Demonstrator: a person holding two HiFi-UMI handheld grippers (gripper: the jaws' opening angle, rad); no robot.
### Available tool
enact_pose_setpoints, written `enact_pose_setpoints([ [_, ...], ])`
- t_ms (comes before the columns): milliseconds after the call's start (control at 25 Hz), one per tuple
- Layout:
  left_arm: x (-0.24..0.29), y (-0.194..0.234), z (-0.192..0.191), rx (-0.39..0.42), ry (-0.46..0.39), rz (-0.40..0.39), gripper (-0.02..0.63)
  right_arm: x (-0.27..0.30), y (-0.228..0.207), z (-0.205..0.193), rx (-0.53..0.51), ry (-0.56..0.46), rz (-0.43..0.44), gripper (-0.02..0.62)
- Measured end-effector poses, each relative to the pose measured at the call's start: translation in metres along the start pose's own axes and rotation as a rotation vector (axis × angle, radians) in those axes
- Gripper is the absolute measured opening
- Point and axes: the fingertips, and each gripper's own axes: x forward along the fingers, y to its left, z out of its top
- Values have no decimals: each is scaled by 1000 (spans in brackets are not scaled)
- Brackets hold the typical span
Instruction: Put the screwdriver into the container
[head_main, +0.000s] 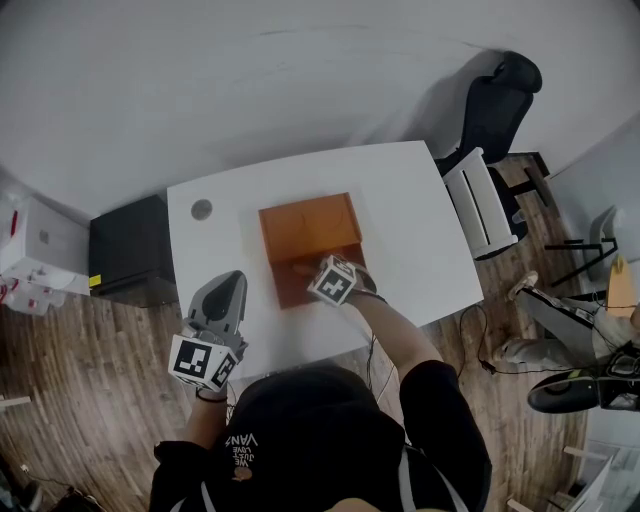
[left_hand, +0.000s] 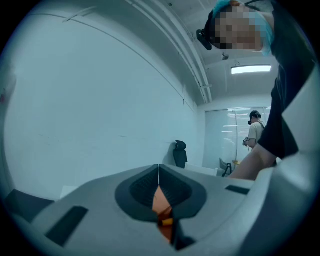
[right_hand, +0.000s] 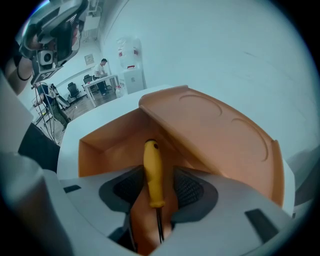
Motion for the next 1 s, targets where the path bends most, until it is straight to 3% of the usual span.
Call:
enact_pose_setpoints([
  [1000, -4, -8, 2, -1, -4, -79, 14, -30, 2, 2, 100, -89, -105, 181],
])
